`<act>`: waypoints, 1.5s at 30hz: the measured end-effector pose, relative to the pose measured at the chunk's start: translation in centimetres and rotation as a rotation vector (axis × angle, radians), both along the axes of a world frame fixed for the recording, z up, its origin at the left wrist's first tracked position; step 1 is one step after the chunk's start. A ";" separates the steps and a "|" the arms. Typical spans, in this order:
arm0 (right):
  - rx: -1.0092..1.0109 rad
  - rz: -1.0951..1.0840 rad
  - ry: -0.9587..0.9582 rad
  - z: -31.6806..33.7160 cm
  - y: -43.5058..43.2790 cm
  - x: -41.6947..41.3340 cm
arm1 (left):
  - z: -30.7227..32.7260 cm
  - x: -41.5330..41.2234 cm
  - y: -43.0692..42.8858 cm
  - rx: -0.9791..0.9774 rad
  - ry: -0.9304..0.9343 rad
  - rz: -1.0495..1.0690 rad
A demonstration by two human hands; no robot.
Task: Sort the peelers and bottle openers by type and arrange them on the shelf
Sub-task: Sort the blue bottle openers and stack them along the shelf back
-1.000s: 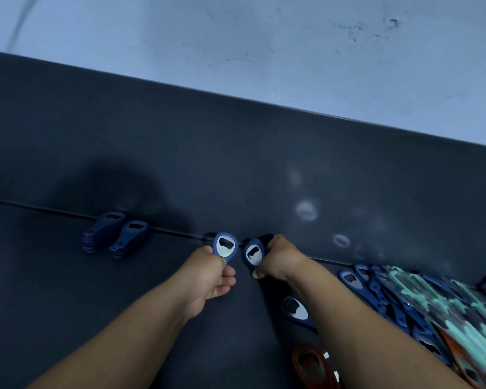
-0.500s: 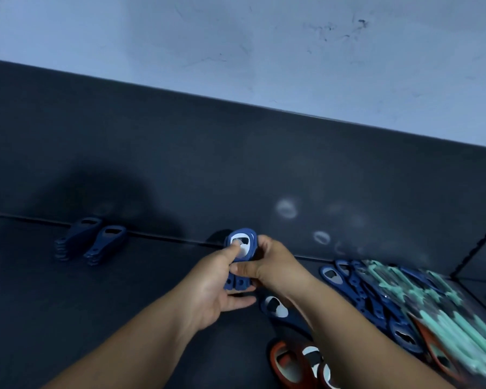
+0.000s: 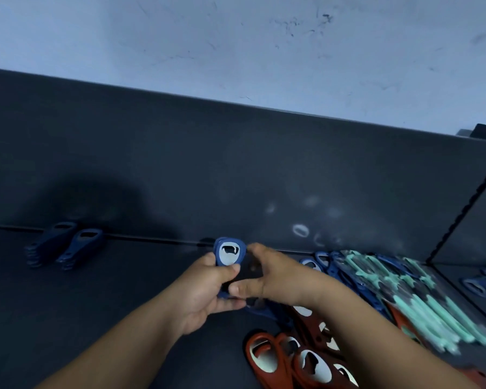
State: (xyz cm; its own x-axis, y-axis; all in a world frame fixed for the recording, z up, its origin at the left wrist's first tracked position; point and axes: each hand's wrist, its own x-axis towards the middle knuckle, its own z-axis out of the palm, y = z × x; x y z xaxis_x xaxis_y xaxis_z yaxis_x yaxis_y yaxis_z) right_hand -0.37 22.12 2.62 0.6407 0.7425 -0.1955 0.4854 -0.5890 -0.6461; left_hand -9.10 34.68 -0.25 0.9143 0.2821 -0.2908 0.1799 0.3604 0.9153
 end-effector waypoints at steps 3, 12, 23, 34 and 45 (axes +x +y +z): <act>-0.208 -0.003 -0.096 0.7 -1.7 0.2 | -0.3 0.1 0.1 0.027 0.018 0.024; -0.489 0.094 -0.265 -0.2 -1.4 -0.1 | -0.7 0.2 -0.2 0.068 0.029 0.026; 0.323 -0.195 0.533 0.0 -1.3 1.2 | -0.2 0.4 -0.5 0.037 0.033 0.092; 0.321 -0.287 -0.056 -1.6 -0.2 1.1 | -0.1 0.9 -1.9 0.015 0.013 -0.023; -0.567 -0.479 -0.512 -2.9 -7.7 7.6 | -0.5 2.0 -2.3 0.053 0.065 -0.021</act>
State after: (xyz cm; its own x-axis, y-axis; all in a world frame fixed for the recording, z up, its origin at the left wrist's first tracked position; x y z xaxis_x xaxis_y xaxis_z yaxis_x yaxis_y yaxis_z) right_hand 7.18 14.44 -0.27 0.9658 0.2531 -0.0564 0.2551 -0.9664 0.0306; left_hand -7.14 32.36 -0.76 0.8997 0.2798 -0.3350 0.2467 0.3072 0.9191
